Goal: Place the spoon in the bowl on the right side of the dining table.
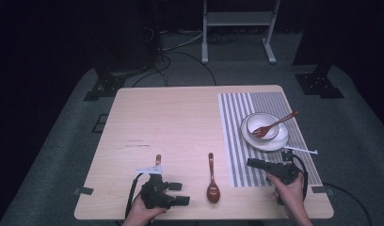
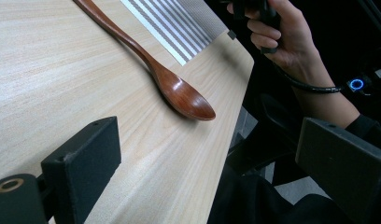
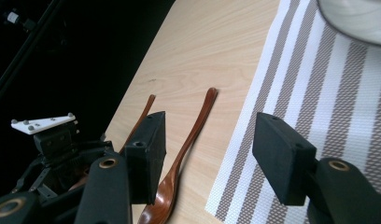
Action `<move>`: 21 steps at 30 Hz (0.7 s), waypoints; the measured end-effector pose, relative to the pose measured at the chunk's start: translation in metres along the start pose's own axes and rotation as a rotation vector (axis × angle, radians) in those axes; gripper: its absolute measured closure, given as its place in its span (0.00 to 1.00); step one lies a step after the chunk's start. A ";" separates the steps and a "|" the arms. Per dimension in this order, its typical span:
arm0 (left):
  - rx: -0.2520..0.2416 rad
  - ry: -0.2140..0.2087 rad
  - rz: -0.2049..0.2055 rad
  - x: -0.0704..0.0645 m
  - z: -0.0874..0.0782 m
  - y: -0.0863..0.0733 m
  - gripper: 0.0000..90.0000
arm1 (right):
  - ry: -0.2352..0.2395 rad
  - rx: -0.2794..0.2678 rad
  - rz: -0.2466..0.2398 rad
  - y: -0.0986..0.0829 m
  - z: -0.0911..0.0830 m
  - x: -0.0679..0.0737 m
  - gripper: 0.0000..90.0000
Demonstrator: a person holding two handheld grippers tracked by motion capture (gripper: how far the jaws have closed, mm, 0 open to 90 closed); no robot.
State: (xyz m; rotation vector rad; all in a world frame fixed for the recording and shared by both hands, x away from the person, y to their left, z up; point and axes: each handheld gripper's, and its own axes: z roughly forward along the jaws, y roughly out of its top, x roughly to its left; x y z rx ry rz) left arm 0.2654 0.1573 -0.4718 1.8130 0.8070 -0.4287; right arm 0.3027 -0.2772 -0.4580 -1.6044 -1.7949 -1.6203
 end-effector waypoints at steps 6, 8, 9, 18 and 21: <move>-0.004 0.000 -0.001 0.000 -0.001 0.000 0.06 | 0.009 0.014 -0.012 -0.006 0.007 0.002 0.48; -0.004 0.001 -0.001 0.000 -0.001 0.000 0.06 | 0.011 0.024 -0.010 -0.008 0.009 0.003 0.48; -0.004 0.002 -0.002 0.000 -0.001 0.000 0.06 | 0.014 0.031 -0.008 -0.011 0.010 0.003 0.48; -0.003 0.000 -0.003 0.001 -0.001 0.000 0.06 | 0.022 0.029 -0.029 -0.016 0.011 0.010 0.48; -0.003 -0.001 -0.003 0.001 -0.001 -0.001 0.06 | 0.024 0.028 -0.041 -0.019 0.011 0.013 0.48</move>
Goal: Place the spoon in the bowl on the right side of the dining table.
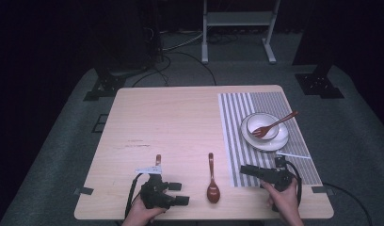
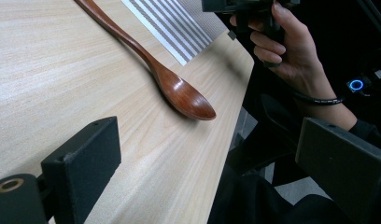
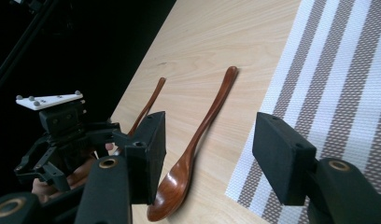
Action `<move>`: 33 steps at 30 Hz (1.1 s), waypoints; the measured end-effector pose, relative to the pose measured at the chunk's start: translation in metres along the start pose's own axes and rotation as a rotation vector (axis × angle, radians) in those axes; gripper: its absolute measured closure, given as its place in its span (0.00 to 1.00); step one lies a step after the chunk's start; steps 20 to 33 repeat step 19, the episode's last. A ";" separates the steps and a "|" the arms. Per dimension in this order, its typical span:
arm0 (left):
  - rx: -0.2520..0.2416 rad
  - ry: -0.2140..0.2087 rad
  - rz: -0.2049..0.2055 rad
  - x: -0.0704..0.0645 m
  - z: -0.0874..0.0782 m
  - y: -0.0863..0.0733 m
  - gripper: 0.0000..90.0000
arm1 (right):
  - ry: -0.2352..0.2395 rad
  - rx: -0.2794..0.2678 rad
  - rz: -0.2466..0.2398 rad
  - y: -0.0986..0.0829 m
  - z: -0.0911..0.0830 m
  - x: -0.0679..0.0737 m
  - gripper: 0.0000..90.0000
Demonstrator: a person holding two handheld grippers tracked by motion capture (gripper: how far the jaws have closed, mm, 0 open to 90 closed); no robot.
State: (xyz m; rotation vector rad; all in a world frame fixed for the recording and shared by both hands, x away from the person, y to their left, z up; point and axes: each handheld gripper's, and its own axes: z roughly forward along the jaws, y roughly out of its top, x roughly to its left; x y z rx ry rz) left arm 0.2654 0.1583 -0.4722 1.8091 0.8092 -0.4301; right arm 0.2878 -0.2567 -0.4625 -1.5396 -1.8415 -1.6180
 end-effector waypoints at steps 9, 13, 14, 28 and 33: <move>0.001 -0.001 -0.002 0.000 0.000 0.000 0.06 | -0.001 0.019 -0.015 -0.007 0.004 0.004 0.48; -0.001 -0.002 -0.004 0.000 0.000 0.000 0.06 | 0.004 0.027 -0.012 -0.011 0.008 0.003 0.48; -0.001 -0.002 -0.004 0.000 0.000 0.000 0.06 | 0.005 0.030 -0.006 -0.012 0.009 0.002 0.48; -0.004 -0.001 -0.001 0.001 -0.001 0.000 0.06 | -0.007 0.032 -0.018 -0.016 0.011 0.000 0.45; -0.004 -0.001 -0.001 0.001 -0.001 0.000 0.06 | -0.007 0.032 -0.018 -0.016 0.011 0.000 0.45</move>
